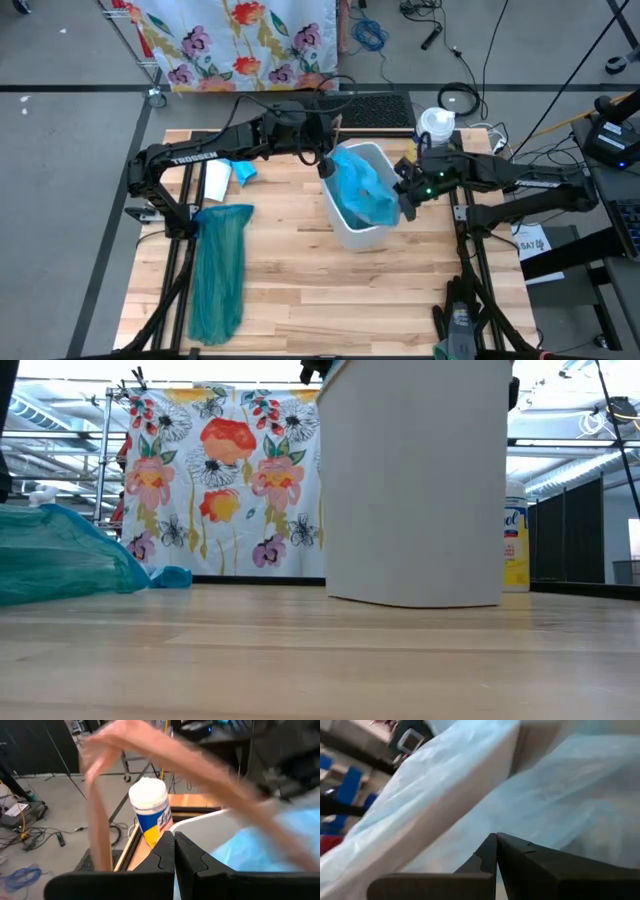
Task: Place trash/remove bag and relplace
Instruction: Close the blue trash bag
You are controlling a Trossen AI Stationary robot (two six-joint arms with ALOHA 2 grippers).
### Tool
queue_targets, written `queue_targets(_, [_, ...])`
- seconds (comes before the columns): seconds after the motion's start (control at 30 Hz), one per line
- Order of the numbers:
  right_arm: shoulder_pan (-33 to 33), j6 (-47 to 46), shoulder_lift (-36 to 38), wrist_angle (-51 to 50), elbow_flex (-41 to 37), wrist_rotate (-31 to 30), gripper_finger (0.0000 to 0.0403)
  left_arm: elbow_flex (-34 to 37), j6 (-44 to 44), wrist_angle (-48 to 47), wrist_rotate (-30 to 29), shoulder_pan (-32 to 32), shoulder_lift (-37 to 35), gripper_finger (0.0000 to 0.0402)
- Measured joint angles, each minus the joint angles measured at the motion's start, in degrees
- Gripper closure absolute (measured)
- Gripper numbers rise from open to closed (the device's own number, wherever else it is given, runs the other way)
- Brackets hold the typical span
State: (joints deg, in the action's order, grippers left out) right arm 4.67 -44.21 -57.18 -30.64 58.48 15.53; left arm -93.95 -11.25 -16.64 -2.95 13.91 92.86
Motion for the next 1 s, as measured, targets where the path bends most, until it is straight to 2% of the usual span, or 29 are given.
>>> queue_targets(0.2, [-0.9,1.4,4.2,-1.6,0.8,-13.5,0.0403,0.0,-2.9,-2.6,1.5,0.0,-0.6,0.0402])
queue_targets(0.3, [-0.5,4.8,5.3,-1.9,2.5,-17.1,0.0403,0.0,-3.0,-2.7,2.7,0.0,-0.6,0.0402])
queue_targets(0.53, [2.6,16.8,2.9,-3.8,5.7,-16.8,0.0403,0.0,-2.8,-1.9,3.5,0.0,-0.7,0.0402])
queue_targets(0.83, [6.0,38.6,-0.5,17.3,5.9,-15.7,0.0403,0.0,-2.1,3.8,2.8,-1.2,-2.4,0.0402])
queue_targets(0.9, [7.1,41.7,0.4,17.2,6.5,-15.7,0.0403,-0.1,0.2,5.1,0.9,-1.6,-3.5,0.0402])
queue_targets(1.0, [8.3,45.8,2.2,10.2,9.9,-15.8,0.0403,0.0,1.9,6.0,-2.0,-2.4,-4.3,0.0402])
